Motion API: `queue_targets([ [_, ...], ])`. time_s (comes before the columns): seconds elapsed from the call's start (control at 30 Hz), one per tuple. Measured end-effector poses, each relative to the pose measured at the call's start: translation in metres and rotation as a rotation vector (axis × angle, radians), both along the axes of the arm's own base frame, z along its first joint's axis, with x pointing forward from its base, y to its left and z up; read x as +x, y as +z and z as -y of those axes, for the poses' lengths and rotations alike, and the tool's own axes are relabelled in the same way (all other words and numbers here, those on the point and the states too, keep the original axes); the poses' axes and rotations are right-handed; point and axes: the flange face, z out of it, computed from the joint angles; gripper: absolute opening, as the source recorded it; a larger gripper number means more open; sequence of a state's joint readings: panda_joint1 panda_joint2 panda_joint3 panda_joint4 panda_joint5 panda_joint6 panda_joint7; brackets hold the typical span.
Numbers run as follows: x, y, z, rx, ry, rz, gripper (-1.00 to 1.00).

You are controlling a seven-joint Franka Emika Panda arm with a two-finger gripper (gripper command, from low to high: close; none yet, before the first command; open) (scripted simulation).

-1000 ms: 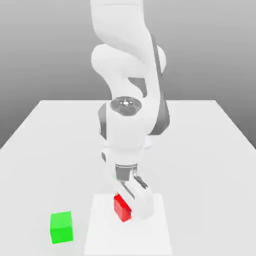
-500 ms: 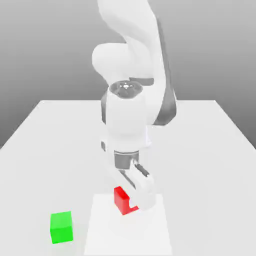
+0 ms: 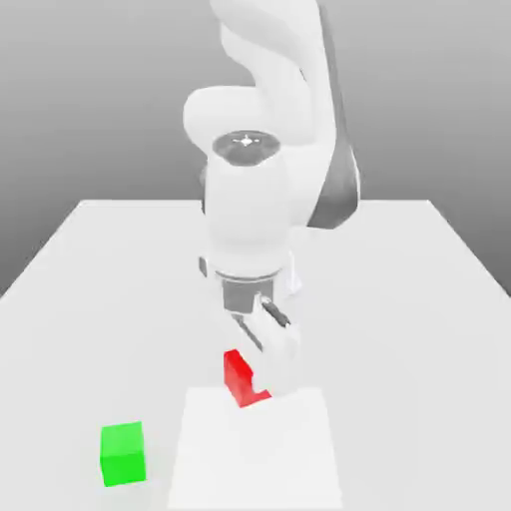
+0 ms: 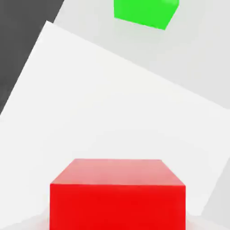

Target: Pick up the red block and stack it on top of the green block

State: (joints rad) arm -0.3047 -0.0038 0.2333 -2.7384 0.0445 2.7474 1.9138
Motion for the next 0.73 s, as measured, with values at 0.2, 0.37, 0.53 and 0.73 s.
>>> queue_targets([
  [0.2, 0.020, 0.013, 0.058, 0.009, -0.279, 0.001, -1.00],
  [0.37, 0.029, 0.020, 0.109, 0.001, -0.505, -0.008, -1.00],
  [0.53, 0.035, -0.001, 0.135, -0.011, -0.623, -0.014, -1.00],
  [0.73, 0.035, -0.036, 0.135, -0.010, -0.624, -0.016, 1.00],
])
